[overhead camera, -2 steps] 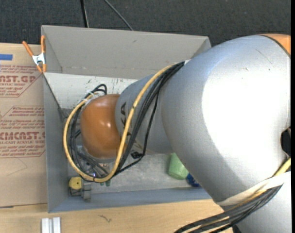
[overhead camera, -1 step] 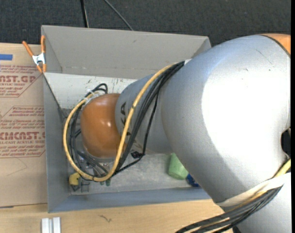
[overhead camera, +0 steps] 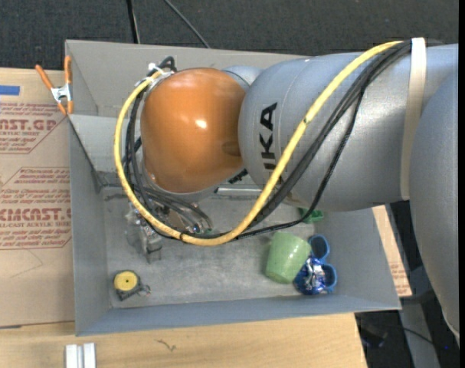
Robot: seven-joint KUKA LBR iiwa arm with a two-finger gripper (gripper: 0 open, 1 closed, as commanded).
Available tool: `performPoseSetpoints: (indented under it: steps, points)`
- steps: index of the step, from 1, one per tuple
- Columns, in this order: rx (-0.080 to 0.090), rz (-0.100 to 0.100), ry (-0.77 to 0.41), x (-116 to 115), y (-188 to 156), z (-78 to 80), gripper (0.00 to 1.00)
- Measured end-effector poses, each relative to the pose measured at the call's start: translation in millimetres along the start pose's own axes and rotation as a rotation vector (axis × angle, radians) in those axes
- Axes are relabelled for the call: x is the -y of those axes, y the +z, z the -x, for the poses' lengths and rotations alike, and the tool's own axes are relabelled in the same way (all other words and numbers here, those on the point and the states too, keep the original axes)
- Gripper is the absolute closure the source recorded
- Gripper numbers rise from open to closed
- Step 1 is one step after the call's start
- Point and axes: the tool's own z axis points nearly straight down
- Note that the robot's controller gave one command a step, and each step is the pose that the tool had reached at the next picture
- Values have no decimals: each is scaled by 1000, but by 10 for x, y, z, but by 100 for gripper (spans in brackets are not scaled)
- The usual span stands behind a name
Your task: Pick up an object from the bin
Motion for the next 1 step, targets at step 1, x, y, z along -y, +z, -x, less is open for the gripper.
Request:
performPoseSetpoints:
  steps: [1]
  points:
    - [-7, 0, 0, -2, 38, -13, 0]
